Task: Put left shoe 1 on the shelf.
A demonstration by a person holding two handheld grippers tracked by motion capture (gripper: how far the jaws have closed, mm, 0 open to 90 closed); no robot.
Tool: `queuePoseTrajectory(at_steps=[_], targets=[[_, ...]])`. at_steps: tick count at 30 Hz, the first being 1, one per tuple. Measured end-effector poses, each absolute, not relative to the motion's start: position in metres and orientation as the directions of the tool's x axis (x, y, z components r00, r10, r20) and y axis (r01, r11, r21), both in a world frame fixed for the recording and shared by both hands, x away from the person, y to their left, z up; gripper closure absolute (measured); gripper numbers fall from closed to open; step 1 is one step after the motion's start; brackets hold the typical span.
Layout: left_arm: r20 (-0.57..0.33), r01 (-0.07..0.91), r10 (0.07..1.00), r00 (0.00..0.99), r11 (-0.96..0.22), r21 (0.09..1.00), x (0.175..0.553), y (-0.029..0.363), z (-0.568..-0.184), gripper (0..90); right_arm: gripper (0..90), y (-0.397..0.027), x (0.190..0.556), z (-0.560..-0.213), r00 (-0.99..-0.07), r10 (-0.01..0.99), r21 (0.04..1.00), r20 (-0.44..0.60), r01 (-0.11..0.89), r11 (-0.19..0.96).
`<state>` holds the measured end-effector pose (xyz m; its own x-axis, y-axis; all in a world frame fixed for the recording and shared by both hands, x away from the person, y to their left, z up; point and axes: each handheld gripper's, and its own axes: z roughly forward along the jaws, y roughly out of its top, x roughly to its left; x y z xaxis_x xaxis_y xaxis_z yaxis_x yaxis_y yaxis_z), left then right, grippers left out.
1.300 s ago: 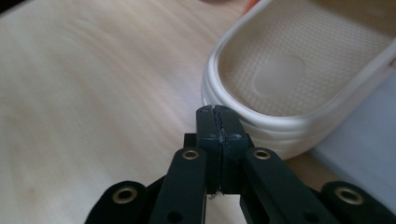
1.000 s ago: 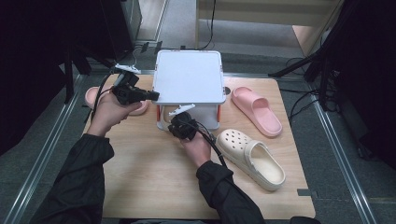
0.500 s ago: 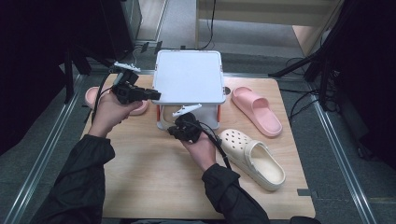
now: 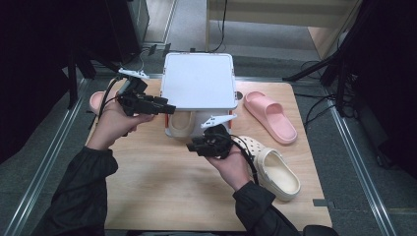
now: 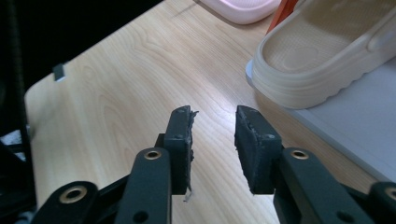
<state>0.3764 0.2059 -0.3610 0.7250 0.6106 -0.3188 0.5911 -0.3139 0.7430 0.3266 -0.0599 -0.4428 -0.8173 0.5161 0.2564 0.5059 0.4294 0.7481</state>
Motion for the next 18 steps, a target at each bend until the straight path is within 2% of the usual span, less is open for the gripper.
queuePoseTrajectory(at_steps=[8, 18], targets=[[-0.301, 0.586, 0.622, 0.722, -0.320, 0.745, 0.360, 0.205, -0.366, 38.6, 60.8, -0.087, 0.315, -0.440, -0.856, 0.477, 0.759, 0.201, 0.444, 0.476], [-0.307, 0.611, 0.657, 0.688, -0.297, 0.734, 0.339, 0.208, -0.382, 39.4, 59.8, -0.138, 0.309, -0.444, -0.827, 0.518, 0.766, 0.217, 0.473, 0.434]])
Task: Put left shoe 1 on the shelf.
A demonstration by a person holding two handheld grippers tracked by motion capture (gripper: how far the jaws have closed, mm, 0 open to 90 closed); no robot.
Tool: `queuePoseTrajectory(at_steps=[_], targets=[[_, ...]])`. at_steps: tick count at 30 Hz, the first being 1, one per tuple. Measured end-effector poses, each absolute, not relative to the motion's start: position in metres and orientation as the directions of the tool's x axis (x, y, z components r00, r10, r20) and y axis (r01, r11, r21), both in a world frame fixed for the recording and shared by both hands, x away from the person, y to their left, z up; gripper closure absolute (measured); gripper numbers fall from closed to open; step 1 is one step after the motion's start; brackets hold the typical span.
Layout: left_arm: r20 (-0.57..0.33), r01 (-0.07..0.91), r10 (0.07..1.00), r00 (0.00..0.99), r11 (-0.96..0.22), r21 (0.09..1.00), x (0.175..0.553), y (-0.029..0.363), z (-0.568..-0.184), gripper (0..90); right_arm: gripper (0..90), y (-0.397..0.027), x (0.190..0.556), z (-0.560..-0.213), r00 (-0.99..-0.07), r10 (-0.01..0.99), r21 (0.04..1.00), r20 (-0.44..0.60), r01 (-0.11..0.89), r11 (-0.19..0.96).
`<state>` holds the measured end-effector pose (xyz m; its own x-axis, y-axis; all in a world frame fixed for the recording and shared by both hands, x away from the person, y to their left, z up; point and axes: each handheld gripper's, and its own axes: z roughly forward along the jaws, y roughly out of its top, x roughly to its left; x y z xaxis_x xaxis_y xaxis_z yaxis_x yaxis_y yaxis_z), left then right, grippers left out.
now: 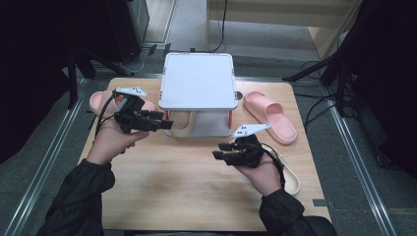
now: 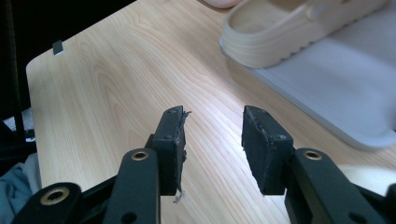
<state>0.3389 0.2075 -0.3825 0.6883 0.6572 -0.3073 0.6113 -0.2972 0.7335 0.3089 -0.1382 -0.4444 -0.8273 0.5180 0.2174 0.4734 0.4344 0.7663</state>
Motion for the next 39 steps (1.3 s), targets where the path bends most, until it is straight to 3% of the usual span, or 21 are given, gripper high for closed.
queuePoseTrajectory(at_steps=[27, 39], targets=[[-0.280, 0.598, 0.656, 0.701, -0.328, 0.731, 0.327, 0.201, -0.435, 38.9, 57.8, -0.222, 0.289, -0.456, -0.727, 0.661, 0.747, 0.187, 0.542, 0.385], [-0.285, 0.607, 0.646, 0.709, -0.352, 0.712, 0.334, 0.195, -0.443, 39.9, 57.3, -0.243, 0.272, -0.447, -0.716, 0.670, 0.787, 0.195, 0.522, 0.329]])
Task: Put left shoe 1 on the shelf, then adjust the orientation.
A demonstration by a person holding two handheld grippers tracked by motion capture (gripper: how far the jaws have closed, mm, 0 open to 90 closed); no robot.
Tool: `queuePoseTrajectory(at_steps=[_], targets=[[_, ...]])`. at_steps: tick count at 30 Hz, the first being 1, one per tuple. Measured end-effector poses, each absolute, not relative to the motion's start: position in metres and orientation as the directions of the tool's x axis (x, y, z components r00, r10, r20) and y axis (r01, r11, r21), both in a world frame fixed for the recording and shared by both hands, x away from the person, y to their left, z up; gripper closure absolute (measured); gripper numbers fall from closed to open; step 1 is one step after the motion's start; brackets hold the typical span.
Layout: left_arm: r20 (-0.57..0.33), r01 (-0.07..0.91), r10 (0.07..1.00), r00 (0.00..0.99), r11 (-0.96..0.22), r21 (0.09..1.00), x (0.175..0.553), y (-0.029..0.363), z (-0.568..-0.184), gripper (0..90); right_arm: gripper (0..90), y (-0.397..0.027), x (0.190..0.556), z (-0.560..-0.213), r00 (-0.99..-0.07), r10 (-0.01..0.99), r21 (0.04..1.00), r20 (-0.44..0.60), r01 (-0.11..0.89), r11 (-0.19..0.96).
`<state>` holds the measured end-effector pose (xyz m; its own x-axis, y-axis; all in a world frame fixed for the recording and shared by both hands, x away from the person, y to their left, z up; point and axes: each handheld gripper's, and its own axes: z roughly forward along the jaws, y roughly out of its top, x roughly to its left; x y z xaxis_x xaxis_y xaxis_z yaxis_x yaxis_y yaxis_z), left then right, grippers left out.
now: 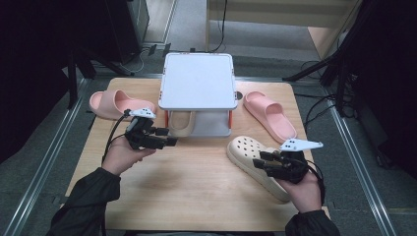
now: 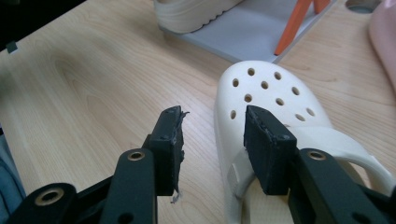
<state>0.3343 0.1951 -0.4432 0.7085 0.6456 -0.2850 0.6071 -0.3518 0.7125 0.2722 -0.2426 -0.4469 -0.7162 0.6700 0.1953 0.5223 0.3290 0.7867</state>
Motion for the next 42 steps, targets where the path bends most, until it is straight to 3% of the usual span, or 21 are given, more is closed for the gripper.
queuePoseTrajectory(at_steps=[17, 32, 38, 42], targets=[[-0.293, 0.605, 0.627, 0.722, -0.366, 0.707, 0.345, 0.183, -0.446, 40.9, 55.7, -0.275, 0.248, -0.437, -0.661, 0.719, 0.839, 0.215, 0.502, 0.211], [-0.285, 0.582, 0.599, 0.748, -0.384, 0.717, 0.349, 0.168, -0.446, 41.2, 54.9, -0.252, 0.271, -0.468, -0.608, 0.759, 0.735, 0.233, 0.621, 0.272], [-0.288, 0.588, 0.606, 0.741, -0.380, 0.714, 0.350, 0.171, -0.446, 41.5, 64.5, -0.241, 0.284, -0.477, -0.614, 0.758, 0.712, 0.223, 0.633, 0.304], [-0.287, 0.586, 0.610, 0.739, -0.370, 0.721, 0.347, 0.172, -0.443, 45.7, 72.3, -0.238, 0.291, -0.479, -0.608, 0.745, 0.678, 0.274, 0.672, 0.298]])
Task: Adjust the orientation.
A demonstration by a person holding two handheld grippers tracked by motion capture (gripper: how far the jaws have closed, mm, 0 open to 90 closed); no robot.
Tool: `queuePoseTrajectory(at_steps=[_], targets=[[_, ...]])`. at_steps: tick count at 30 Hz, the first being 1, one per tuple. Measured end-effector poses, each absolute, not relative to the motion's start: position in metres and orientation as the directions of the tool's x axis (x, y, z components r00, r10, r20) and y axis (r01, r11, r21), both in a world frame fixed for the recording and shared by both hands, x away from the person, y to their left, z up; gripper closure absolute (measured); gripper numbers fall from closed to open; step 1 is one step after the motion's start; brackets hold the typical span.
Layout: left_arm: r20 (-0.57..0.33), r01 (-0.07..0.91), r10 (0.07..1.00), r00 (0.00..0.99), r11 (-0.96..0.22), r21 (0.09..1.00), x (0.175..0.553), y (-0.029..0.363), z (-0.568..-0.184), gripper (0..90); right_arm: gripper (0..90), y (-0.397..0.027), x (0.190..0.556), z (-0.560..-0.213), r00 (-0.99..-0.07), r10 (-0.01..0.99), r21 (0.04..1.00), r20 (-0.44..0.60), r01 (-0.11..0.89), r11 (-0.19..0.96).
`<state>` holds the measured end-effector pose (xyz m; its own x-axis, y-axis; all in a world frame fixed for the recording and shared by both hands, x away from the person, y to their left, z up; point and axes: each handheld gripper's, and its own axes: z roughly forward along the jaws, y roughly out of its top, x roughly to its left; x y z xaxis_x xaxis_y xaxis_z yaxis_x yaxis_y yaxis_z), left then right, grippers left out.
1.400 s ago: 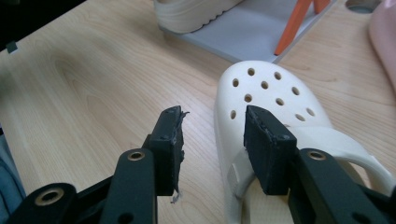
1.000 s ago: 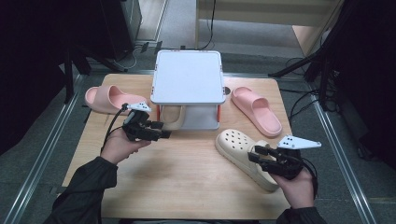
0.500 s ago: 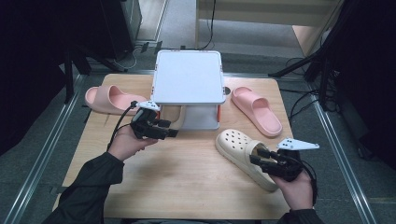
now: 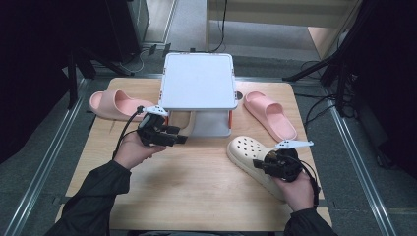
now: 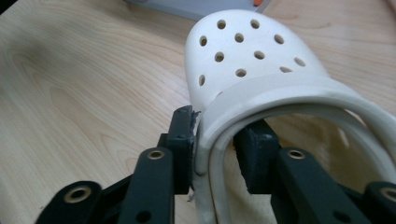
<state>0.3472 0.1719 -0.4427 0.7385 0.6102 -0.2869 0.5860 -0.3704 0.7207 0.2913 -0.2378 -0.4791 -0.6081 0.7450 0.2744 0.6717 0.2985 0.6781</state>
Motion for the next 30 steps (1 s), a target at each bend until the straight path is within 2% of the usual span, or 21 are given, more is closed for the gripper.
queuePoseTrajectory(at_steps=[5, 19, 22, 30], targets=[[-0.281, 0.585, 0.616, 0.736, -0.371, 0.721, 0.344, 0.173, -0.440, 49.1, 76.5, -0.235, 0.293, -0.476, -0.602, 0.749, 0.660, 0.277, 0.686, 0.307], [-0.302, 0.602, 0.623, 0.721, -0.349, 0.718, 0.326, 0.179, -0.442, 54.3, 76.1, -0.190, 0.299, -0.463, -0.693, 0.662, 0.690, 0.284, 0.627, 0.361], [-0.326, 0.622, 0.629, 0.705, -0.329, 0.711, 0.322, 0.181, -0.441, 58.2, 76.0, -0.177, 0.301, -0.462, -0.718, 0.638, 0.695, 0.277, 0.608, 0.383], [-0.306, 0.611, 0.640, 0.704, -0.327, 0.721, 0.308, 0.185, -0.440, 66.9, 75.9, -0.148, 0.308, -0.464, -0.748, 0.600, 0.689, 0.284, 0.594, 0.415]])
